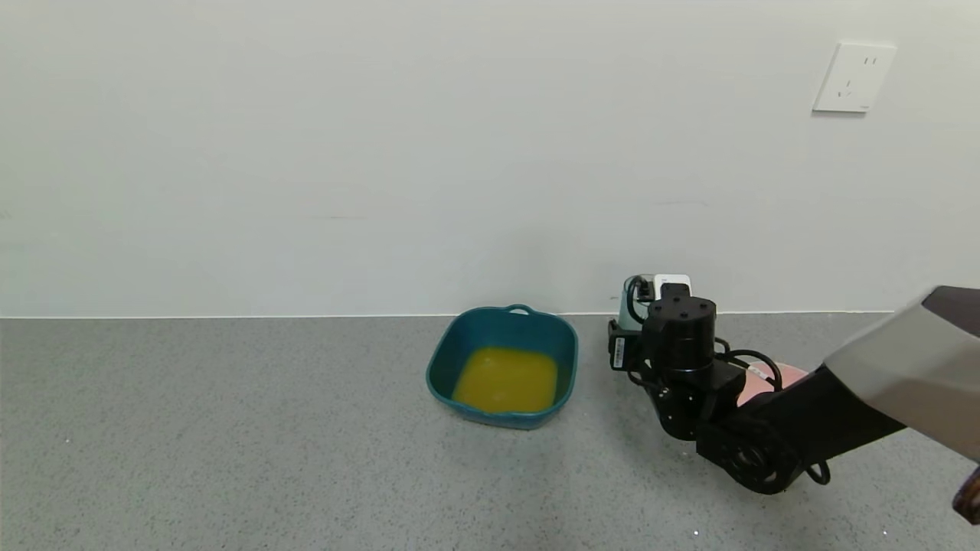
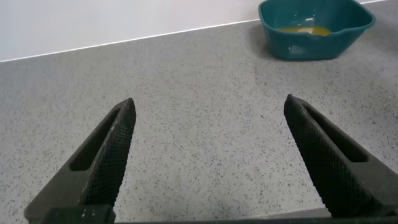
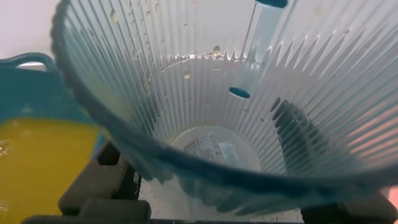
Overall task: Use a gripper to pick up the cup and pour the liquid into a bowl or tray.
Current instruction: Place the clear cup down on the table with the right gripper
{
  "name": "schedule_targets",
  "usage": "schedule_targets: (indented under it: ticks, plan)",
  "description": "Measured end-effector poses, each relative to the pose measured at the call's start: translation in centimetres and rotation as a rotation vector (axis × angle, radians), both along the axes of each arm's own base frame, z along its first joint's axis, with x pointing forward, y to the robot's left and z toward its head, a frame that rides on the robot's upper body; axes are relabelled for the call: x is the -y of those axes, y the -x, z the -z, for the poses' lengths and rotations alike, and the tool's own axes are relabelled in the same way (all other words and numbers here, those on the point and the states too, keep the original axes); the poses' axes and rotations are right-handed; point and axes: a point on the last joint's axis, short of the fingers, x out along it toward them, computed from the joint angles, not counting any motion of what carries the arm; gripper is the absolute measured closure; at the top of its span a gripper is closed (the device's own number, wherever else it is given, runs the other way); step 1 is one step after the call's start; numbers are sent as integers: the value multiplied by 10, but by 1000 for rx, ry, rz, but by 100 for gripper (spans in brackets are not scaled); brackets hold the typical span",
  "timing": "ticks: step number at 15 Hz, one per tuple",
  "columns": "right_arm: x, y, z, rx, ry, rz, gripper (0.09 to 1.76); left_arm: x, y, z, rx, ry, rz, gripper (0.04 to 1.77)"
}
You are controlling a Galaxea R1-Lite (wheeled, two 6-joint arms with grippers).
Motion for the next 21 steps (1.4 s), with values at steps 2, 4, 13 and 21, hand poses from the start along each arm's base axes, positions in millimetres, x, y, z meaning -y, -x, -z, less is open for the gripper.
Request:
schedule_targets:
  ticks: [2,4,13,21]
  plan:
    - [1,-6,11,-5,3,8,49,0,0,0,0,0,0,9]
    - [2,-13,22,-15,9,19,49,0,0,0,0,0,0,9]
    - [20,-57,59,-38,12,67,49,0,0,0,0,0,0,9]
    - [16,-68,76,-45,17,68,49,0,0,0,0,0,0,9]
